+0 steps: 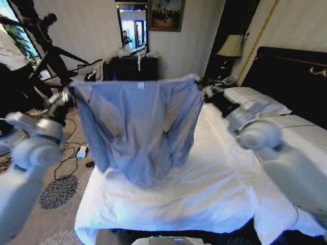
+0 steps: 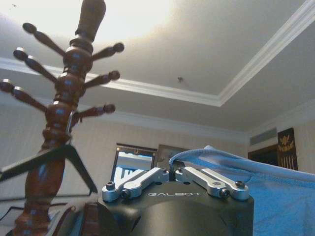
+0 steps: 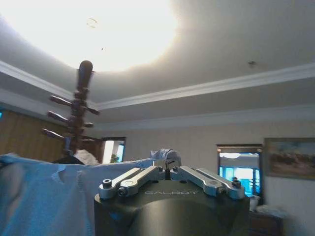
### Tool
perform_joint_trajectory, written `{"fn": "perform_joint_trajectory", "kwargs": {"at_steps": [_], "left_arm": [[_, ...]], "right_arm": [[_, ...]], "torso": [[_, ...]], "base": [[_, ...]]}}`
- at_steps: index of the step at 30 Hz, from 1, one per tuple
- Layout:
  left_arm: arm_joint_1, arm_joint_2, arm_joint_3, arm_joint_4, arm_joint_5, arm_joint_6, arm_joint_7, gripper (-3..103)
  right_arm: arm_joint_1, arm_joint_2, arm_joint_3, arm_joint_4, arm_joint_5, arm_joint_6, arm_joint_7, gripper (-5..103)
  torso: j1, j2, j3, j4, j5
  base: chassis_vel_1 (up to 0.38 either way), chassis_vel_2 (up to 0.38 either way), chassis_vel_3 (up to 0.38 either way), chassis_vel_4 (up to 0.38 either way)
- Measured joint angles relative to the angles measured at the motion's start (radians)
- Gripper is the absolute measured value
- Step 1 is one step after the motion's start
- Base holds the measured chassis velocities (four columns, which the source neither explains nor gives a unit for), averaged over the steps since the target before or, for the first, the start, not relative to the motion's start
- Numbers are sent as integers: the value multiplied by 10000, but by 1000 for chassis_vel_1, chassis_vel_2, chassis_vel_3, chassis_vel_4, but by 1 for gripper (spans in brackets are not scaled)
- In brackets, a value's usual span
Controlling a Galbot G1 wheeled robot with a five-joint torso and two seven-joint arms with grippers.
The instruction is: Pick up the clothes from the bed and hang them on the clothes hanger.
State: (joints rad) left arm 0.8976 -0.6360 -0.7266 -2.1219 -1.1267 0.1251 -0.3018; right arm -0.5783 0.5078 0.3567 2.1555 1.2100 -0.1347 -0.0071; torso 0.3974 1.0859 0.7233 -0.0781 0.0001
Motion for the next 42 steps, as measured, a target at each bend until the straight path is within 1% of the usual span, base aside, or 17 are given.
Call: {"fn": "perform_joint_trajectory", "kwargs": {"at_steps": [4, 9, 10, 15, 21, 23, 25, 28, 29, 31, 33, 34, 36, 38, 39, 41, 42], "left_arm": [[221, -86, 94, 145, 42, 55, -124, 0], [1948, -1420, 515, -171, 1061, 62, -139, 0], [1948, -1420, 515, -171, 1061, 62, -139, 0], [2628, -2503, 893, -153, 1329, 335, -402, 0], [2778, -2480, 820, 38, 931, 851, -1057, -2], [2785, -2434, 753, 47, 732, 1010, -1176, 2], [2781, -2314, 624, 104, 402, 1573, -1481, 7], [2763, -2055, 610, 241, 334, 2962, -2367, 24], [2763, -2055, 610, 241, 334, 2962, -2367, 24], [2850, -1900, 627, 286, 450, 3664, -2635, 29], [2919, -1797, 574, 287, 450, 3931, -2630, 40], [2919, -1797, 574, 287, 450, 3931, -2630, 40], [2937, -1779, 447, 258, 277, 3901, -2366, 51], [3032, -1824, 341, 225, 251, 3519, -2064, 61], [3032, -1824, 341, 225, 251, 3519, -2064, 61], [3166, -1904, 281, 173, 353, 2781, -1545, 67], [3273, -1952, 248, 163, 687, 2145, -910, 72]], "right_arm": [[-659, -367, 168, 466, 152, -51, -78, 0], [-1879, 549, -939, 700, -902, -46, 152, 0], [-1879, 549, -939, 700, -902, -46, 152, 0], [-2174, 936, -1665, 581, -1279, -46, 211, 0], [-1783, 859, -2015, 662, -870, -167, 381, 0], [-1688, 843, -2015, 730, -625, -209, 459, 0], [-1497, 774, -1909, 859, -25, -302, 639, 0], [-1400, 595, -1502, 1048, 861, -470, 1021, 0], [-1400, 595, -1502, 1048, 861, -470, 1021, 0], [-1419, 444, -1147, 1192, 1362, -605, 1293, 0], [-1562, 209, -722, 1359, 1783, -725, 1540, 0], [-1562, 209, -722, 1359, 1783, -725, 1540, 0], [-1782, -30, -219, 1499, 2060, -811, 1721, 0], [-1881, -150, 204, 1572, 2275, -849, 1935, 0], [-1881, -150, 204, 1572, 2275, -849, 1935, 0], [-1865, -222, 636, 1582, 2502, -885, 2132, 0], [-1777, -267, 929, 1534, 2643, -903, 2168, 0]], "torso": [[-2, 1, 0, -1, 1], [-2, 0, 2, 10, -1], [-2, 0, 2, 10, -1], [-2, 0, 1, 3, -1], [-1, 0, 1, 2, -1], [-2, 0, 1, 2, -1], [-2, 0, 1, 3, 0], [-1, 0, 2, 2, -1], [-1, 0, 2, 2, -1], [-1, 0, 2, 3, -3], [-2, 0, 1, 4, -3], [-2, 0, 1, 4, -3], [-2, 0, 1, 0, -2], [-2, 0, 1, -1, 0], [-2, 0, 1, -1, 0], [-1, -1, 1, 5, 2], [-1, 0, 1, 2, -1]], "base": [[0, 0, 0, 0], [0, 0, 0, 0], [0, 0, 0, 0], [0, 0, 0, 0], [0, 0, 0, 0], [0, 0, 0, 0], [0, 0, 0, 0], [0, 0, 0, 0], [0, 0, 0, 0], [0, 0, 0, 0], [0, 0, 0, 0], [0, 0, 0, 0], [0, 0, 0, 0], [0, 0, 0, 0], [0, 0, 0, 0], [0, 0, 0, 0], [0, 0, 0, 0]]}}
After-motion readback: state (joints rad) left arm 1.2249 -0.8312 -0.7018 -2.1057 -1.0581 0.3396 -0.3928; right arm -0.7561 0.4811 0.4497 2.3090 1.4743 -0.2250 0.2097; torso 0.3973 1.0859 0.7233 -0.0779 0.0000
